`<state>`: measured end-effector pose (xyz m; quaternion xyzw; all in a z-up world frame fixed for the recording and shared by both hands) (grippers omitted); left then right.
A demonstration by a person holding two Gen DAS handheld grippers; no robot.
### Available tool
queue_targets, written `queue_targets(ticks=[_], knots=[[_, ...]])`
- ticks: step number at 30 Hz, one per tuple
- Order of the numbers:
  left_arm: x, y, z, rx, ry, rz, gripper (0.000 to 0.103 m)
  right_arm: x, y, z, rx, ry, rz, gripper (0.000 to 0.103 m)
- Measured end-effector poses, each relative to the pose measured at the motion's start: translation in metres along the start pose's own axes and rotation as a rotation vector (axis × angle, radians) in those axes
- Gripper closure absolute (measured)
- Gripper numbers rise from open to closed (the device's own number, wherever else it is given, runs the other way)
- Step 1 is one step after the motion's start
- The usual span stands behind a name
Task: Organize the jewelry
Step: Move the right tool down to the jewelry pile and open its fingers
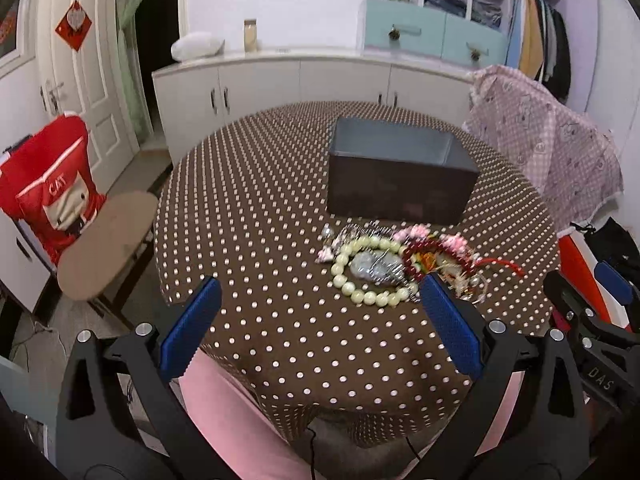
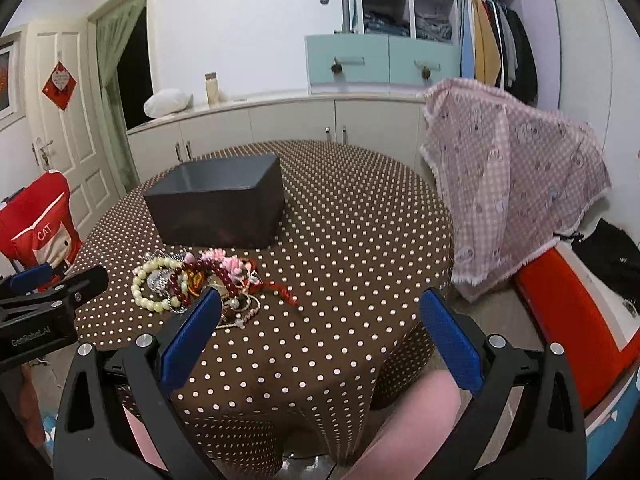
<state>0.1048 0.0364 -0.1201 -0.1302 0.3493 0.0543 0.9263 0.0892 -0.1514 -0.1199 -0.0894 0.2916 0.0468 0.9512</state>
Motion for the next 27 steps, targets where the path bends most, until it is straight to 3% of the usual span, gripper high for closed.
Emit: queue_targets(ticks=[5,10,18,24,25,27], knots=[[0.014,0.007,-0.005,-0.016,0.046,0.018,0.006,0.014,0.002,-0.003,0.004,0.025,0.028,0.007],[0.033,0.011,-0.011,-0.048,0.133,-0.017,0.006,0.026,0.011,-0.006,0.004,0.038,0.078,0.007],[0.049,0.017,-0.007,-0.078,0.141,-0.033,0.007,0.035,0.029,-0.001,-0.048,0.003,0.113,0.007],[0.057,0.016,0.002,-0.061,0.097,0.006,0.024,0.042,0.039,0.008,-0.122,-0.036,0.117,0.01],[0.059,0.016,0.003,-0.055,0.093,0.004,0.025,0.044,0.041,0.009,-0.135,-0.039,0.119,0.015],[0.06,0.013,0.003,-0.027,0.074,0.011,0.039,0.048,0.044,0.01,-0.147,-0.037,0.136,0.026]])
Point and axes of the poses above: each gripper's, at about its wrist camera, not at the fingertips, and x roughly the way its jaws point, y to its left, z to its top, the point moved 7 cm from there along x, roughly the way its jaws point, and after that the axes turned 14 degrees about -x, right-handed, at the moved point
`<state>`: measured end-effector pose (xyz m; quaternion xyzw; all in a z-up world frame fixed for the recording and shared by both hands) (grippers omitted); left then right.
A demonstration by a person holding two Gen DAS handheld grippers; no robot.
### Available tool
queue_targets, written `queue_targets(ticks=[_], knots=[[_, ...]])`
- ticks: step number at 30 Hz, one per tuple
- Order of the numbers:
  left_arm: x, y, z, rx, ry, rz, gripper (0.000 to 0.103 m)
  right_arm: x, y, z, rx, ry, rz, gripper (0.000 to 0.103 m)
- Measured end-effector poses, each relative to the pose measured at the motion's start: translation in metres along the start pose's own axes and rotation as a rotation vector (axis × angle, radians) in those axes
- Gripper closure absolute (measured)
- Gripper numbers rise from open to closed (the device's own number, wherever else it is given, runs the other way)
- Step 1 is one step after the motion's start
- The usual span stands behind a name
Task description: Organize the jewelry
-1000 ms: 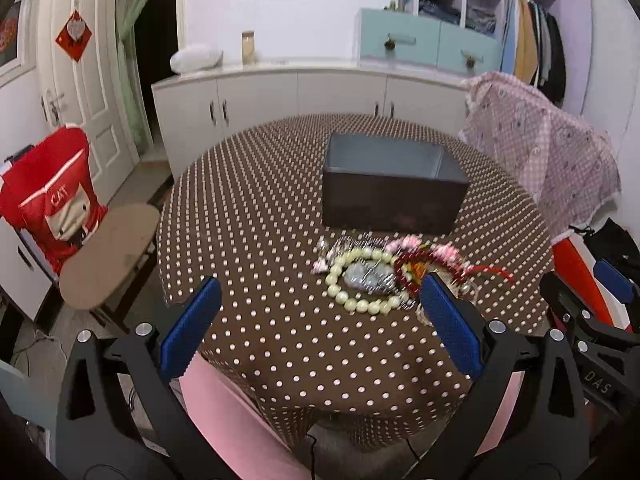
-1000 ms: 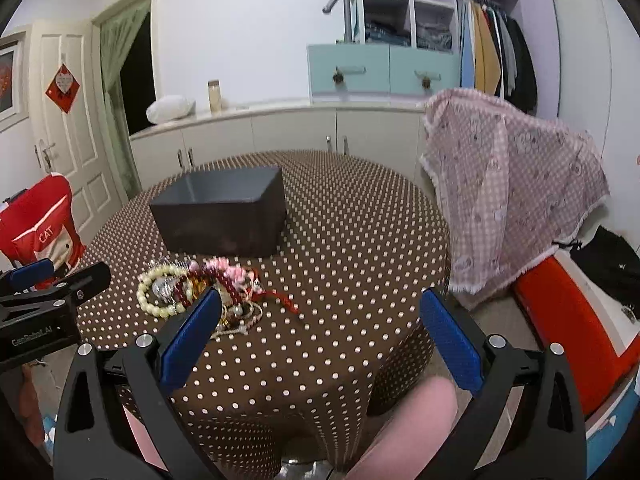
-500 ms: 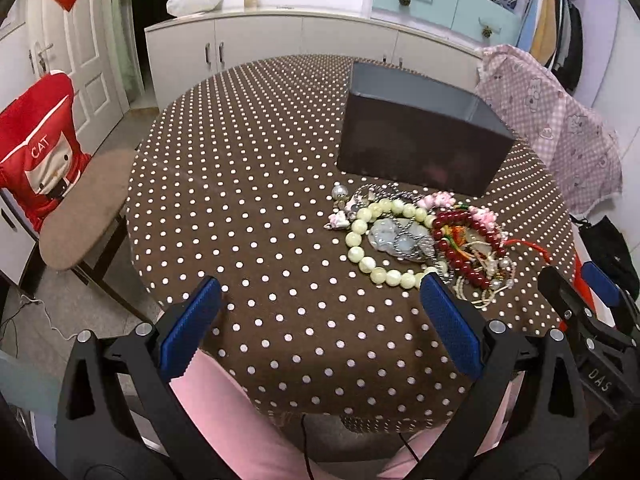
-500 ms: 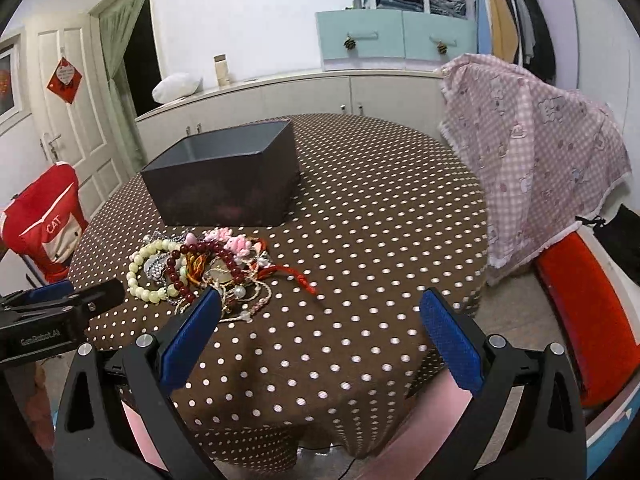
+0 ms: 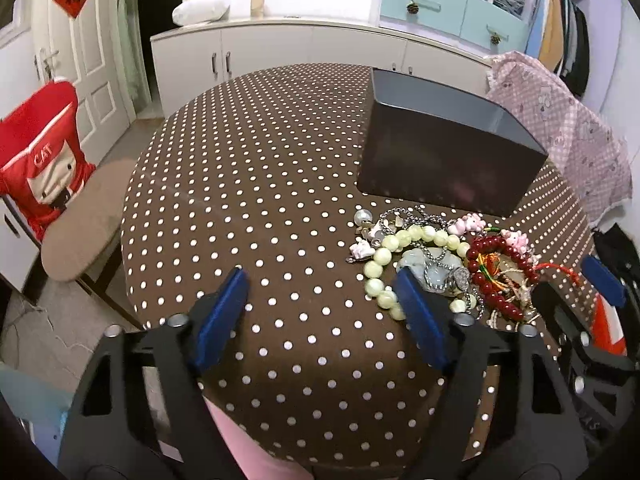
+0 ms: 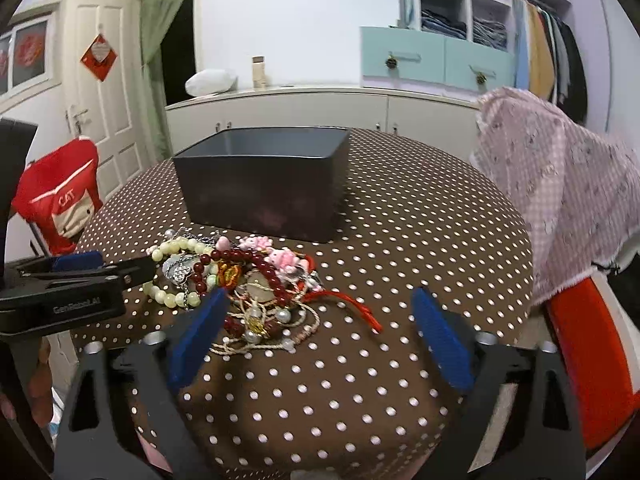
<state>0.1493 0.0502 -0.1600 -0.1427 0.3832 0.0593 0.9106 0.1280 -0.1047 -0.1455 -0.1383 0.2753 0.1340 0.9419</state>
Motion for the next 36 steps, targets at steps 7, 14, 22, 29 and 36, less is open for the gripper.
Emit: queue_targets(ticks=[7,14,22,29,36], knots=[[-0.003,-0.013,-0.003,0.055,-0.013,-0.076,0.087,0.01,0.011,0.0,-0.024,0.005,0.077,0.086],[-0.007,-0.009,0.0,0.025,-0.02,-0.163,0.09,0.003,0.009,0.0,-0.003,-0.013,0.104,0.097],[-0.021,-0.013,0.006,0.033,-0.063,-0.2,0.094,-0.013,0.002,0.01,0.004,-0.059,0.084,0.097],[-0.03,-0.015,0.011,0.017,-0.079,-0.247,0.094,-0.023,-0.004,0.02,0.001,-0.089,0.07,0.097],[-0.059,-0.029,0.021,0.059,-0.132,-0.334,0.094,-0.031,-0.009,0.039,-0.01,-0.132,0.03,0.097]])
Point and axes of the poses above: each gripper's, at about its wrist camera, not at the fingertips, and x roughly the way its jaws point, y to its left, z to its top, the point moved 7 cm from there along x, roughly the way its jaws point, and after that the axes turned 14 degrees about -x, right-handed, at the moved point
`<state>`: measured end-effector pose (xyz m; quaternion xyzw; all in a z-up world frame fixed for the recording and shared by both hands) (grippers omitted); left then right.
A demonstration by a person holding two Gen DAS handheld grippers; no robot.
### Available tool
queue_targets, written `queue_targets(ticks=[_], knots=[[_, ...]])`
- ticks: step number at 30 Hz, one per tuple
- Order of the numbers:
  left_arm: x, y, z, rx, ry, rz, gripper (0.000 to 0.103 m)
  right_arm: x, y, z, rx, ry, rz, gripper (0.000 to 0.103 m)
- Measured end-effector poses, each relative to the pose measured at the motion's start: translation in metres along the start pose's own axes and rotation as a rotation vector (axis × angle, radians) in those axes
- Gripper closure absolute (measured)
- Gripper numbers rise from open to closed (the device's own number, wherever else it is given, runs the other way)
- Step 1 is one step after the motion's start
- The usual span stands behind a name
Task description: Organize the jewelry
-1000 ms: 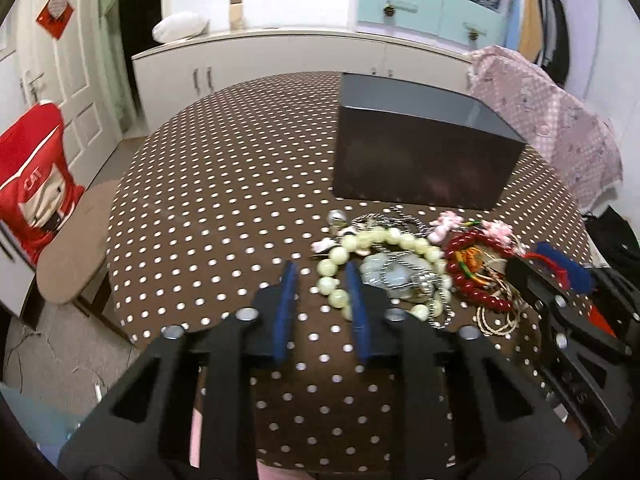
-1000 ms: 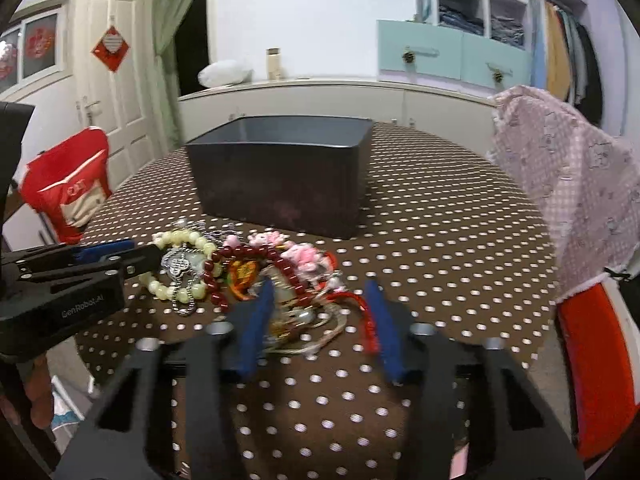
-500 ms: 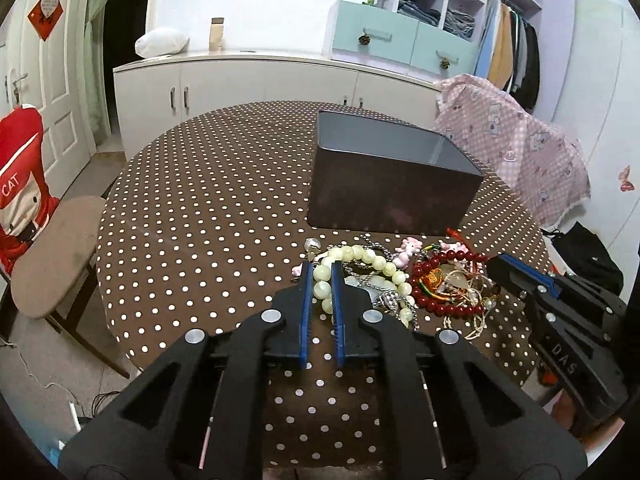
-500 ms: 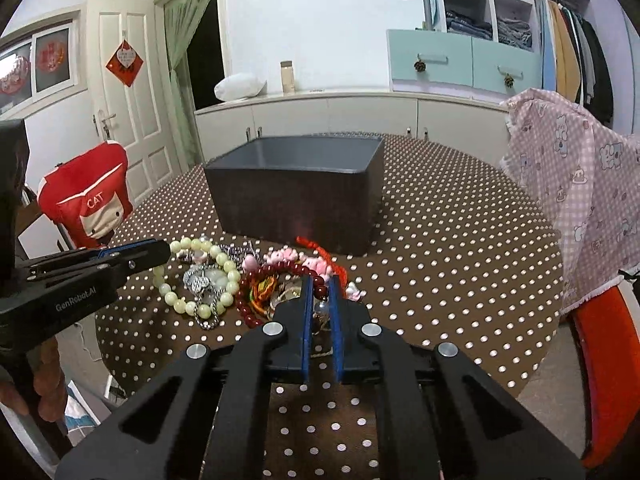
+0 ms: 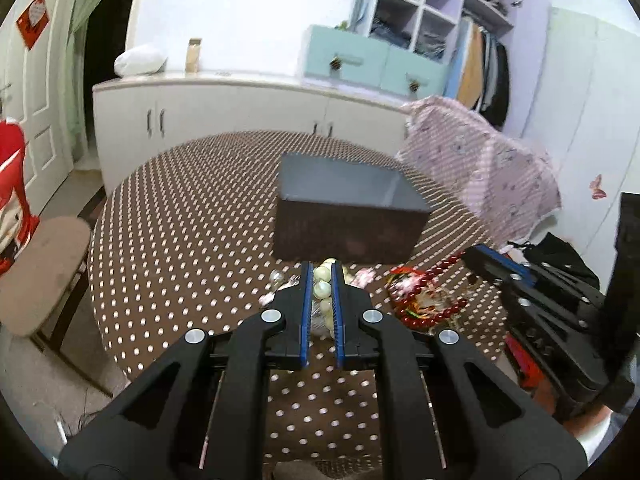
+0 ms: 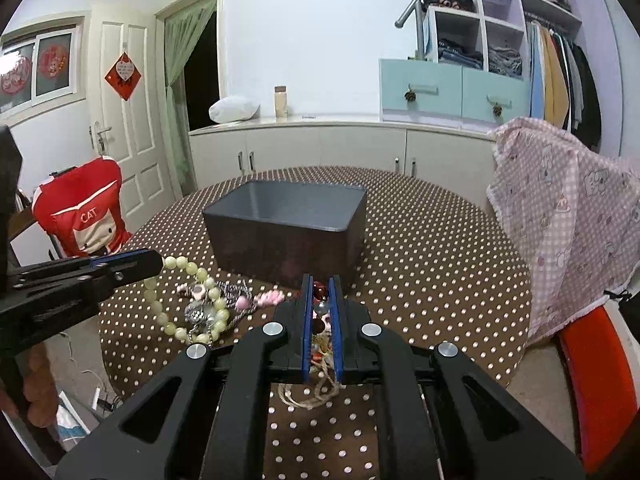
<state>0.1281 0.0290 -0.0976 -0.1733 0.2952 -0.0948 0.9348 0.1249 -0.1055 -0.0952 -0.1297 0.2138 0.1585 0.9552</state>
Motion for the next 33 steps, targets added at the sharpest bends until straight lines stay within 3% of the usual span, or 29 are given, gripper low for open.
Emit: queue_targets(ticks=[18,24,33], knots=[[-0.009,-0.03,0.047,0.06,-0.089,-0.08,0.093,-0.007,-0.025,0.049,-0.025,-0.112,-0.057,0.097],[-0.006,-0.033,0.073,0.073,-0.136,-0.05,0.093,-0.001,-0.031,0.071,-0.04,-0.139,-0.052,0.096],[0.022,-0.034,0.098,0.064,-0.126,-0.03,0.093,0.02,-0.033,0.087,-0.046,-0.133,-0.028,0.096]])
Point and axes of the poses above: each gripper's, at about its wrist camera, not at the fingertips, and x roughly the way its jaws point, y to its left, z to its top, the point moved 7 cm from there along x, roughly the way its jaws point, and after that the axes turned 14 degrees about -x, right-handed, at the moved point
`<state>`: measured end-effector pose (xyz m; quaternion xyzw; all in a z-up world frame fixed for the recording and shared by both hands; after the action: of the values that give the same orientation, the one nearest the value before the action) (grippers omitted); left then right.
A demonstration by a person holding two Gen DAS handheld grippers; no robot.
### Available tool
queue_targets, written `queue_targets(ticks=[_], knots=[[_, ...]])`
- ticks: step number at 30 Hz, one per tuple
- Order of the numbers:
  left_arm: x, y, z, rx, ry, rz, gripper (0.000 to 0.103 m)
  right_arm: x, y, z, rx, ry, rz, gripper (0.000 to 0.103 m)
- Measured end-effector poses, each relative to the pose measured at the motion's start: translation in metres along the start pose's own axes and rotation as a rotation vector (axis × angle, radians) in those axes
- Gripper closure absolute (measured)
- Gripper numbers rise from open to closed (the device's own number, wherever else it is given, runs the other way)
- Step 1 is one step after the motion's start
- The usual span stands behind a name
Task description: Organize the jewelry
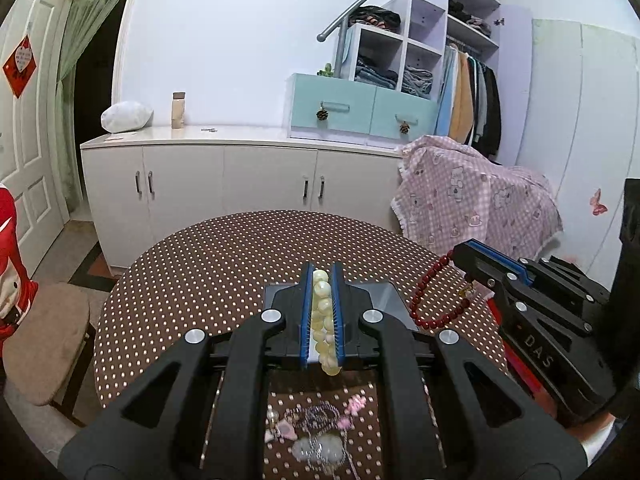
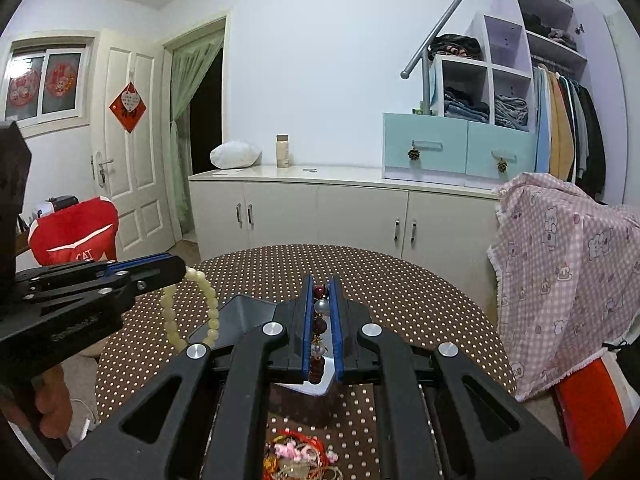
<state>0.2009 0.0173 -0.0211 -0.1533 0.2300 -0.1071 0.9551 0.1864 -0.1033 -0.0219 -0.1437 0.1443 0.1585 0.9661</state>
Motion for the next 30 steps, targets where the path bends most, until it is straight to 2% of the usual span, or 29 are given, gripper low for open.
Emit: queue_targets(ticks=[11,15,18,19,20,21,22,23,25,30], knots=[[0.042,0.003,-0.006,0.008,0.087,-0.003,0.093,0.03,0.002,-0.008,0.0,0.064,0.028,0.096],[0.055,0.006,-0.015,0.015,0.14,0.023,0.093,0.032,0.002,-0.013,0.004,0.088,0.03,0.095],[0.062,0.01,-0.021,0.033,0.176,0.063,0.093,0.031,-0.002,-0.02,0.023,0.107,0.026,0.085],[0.062,0.011,-0.024,0.038,0.181,0.069,0.092,0.03,-0.003,-0.022,0.025,0.111,0.021,0.074],[0.062,0.012,-0.025,0.042,0.183,0.072,0.09,0.03,-0.003,-0.023,0.026,0.117,0.01,0.055],[0.062,0.012,-0.027,0.047,0.184,0.079,0.074,0.028,-0.004,-0.025,0.02,0.121,-0.007,0.049],[0.061,0.013,-0.028,0.053,0.182,0.088,0.056,0.028,-0.005,-0.027,0.01,0.127,-0.018,0.045],[0.059,0.013,-0.027,0.055,0.168,0.093,0.026,0.028,-0.006,-0.029,0.001,0.137,-0.026,0.045],[0.051,0.013,-0.025,0.06,0.116,0.093,0.025,0.025,-0.007,-0.031,-0.003,0.152,-0.036,0.039],[0.038,0.013,-0.024,0.053,0.11,0.087,0.025,0.011,-0.006,-0.031,-0.014,0.143,-0.054,0.029]])
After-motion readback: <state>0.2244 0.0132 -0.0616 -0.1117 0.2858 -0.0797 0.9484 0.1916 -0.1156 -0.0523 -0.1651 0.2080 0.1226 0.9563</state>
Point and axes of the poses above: each gripper's, at about its wrist camera, not at the fingertips, and x roughly the way its jaws point, y to its left, z to its top, the point moved 7 cm from there along x, roughly the way its jaws point, and after that the axes turned 14 degrees about -x, right-handed, at the moved point
